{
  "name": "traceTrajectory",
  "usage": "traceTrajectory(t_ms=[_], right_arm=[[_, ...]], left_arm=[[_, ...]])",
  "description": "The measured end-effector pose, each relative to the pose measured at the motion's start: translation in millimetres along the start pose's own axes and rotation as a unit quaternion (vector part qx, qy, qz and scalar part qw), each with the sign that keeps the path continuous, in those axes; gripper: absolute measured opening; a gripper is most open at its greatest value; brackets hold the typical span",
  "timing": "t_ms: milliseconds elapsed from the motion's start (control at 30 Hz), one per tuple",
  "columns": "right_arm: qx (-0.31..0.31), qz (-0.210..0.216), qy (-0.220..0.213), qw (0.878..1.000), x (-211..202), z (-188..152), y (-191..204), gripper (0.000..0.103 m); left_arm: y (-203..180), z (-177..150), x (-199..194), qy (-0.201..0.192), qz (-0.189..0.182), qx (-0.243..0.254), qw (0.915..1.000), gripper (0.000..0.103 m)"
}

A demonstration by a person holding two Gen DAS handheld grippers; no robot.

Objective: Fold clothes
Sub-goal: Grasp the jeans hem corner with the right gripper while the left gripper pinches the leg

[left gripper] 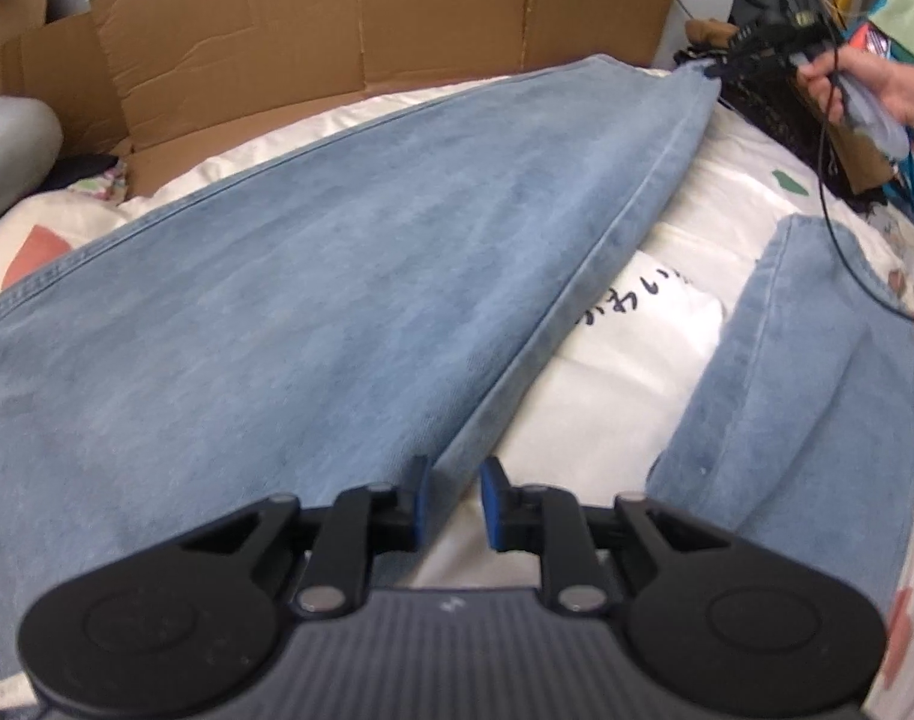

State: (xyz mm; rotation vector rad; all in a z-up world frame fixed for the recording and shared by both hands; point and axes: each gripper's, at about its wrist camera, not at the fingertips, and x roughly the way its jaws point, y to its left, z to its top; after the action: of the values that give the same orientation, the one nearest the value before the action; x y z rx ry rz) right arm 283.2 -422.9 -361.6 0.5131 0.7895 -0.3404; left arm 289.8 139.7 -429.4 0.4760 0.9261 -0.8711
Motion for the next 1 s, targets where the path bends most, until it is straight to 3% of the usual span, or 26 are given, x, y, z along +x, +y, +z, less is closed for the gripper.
traceTrajectory(t_ms=[267, 433, 533, 667, 800, 1000], right_arm=[[-0.006, 0.002, -0.001, 1.000, 4, 3, 6, 0.006], [-0.008, -0.002, 0.006, 1.000, 9, -1, 4, 0.006], [-0.009, -0.001, 0.007, 1.000, 9, -2, 2, 0.006], [-0.012, 0.003, 0.006, 1.000, 7, 0, 2, 0.006], [-0.016, -0.002, 0.006, 1.000, 4, 2, 2, 0.006], [-0.052, -0.043, 0.030, 0.997, 15, -7, 6, 0.009]], left_arm=[[-6, 0, 21, 0.008, 0.008, 0.032, 0.9994, 0.029], [-7, -2, 26, 0.006, 0.015, 0.042, 0.9990, 0.030], [-4, 0, 25, 0.009, 0.020, 0.040, 0.9989, 0.013], [3, 4, 14, 0.017, -0.007, 0.035, 0.9992, 0.002], [5, 5, -1, 0.017, -0.052, 0.027, 0.9981, 0.002], [14, -2, 6, 0.040, -0.074, -0.012, 0.9963, 0.006]])
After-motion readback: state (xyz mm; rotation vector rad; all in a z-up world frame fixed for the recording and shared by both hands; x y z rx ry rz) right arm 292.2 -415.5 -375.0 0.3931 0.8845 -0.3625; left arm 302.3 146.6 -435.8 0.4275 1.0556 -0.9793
